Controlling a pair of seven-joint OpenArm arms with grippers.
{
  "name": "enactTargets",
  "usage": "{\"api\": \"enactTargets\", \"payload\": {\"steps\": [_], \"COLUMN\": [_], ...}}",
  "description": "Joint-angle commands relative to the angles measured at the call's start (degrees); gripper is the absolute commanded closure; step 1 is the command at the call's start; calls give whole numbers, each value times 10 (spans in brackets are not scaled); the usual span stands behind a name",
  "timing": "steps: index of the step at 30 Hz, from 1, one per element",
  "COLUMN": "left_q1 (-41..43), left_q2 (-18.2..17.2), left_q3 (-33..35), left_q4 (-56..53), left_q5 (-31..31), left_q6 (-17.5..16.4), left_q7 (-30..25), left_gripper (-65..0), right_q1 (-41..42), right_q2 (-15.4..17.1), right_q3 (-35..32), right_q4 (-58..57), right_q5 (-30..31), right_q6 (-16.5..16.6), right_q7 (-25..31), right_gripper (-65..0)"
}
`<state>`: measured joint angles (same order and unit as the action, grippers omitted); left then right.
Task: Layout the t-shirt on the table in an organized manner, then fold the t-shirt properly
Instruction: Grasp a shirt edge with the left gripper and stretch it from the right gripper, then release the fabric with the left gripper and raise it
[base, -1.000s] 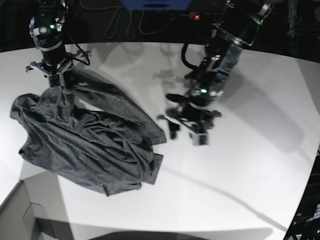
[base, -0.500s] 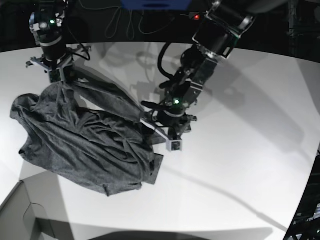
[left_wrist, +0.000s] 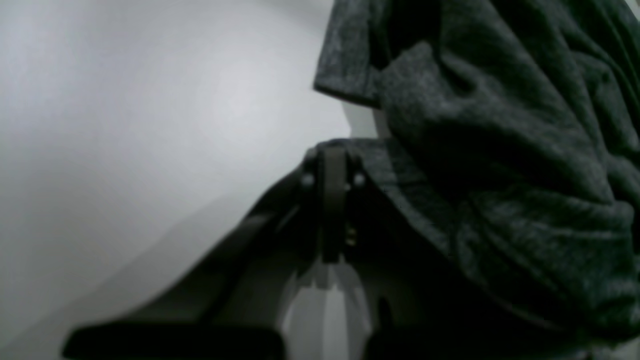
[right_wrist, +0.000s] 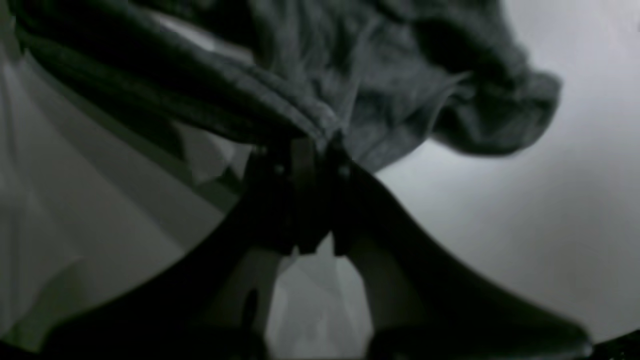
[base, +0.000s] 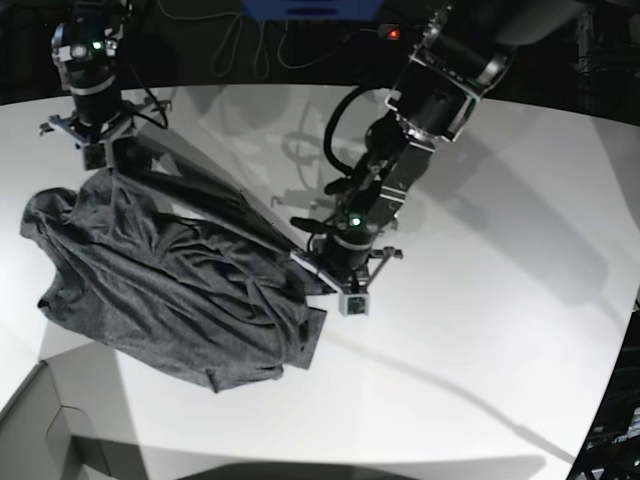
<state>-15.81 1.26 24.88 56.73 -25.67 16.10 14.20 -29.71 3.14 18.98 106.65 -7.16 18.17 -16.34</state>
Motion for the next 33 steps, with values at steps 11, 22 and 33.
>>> {"api": "enactTargets", "payload": {"steps": [11,22,33], "left_q1": [186,308,318], "left_q2": [-179,-185,-185], "left_q3": [-51,-249,-274], "left_q4": [383,490,491], "left_q5": [-8,-8,-8], "left_q6": [13,8,8], "left_q7": [125,127,127], "left_gripper": [-2,-2,-4], "right_q1": [1,2,0], "right_q2": [5,-39,-63], "right_q3": [0,-24,-75], "right_q4": [9,-24,-31], "right_q5": [3,3,3], "right_q6": [-3,-3,-3], "right_q7": [12,12,-43], "right_gripper": [-7,-7,-10]}}
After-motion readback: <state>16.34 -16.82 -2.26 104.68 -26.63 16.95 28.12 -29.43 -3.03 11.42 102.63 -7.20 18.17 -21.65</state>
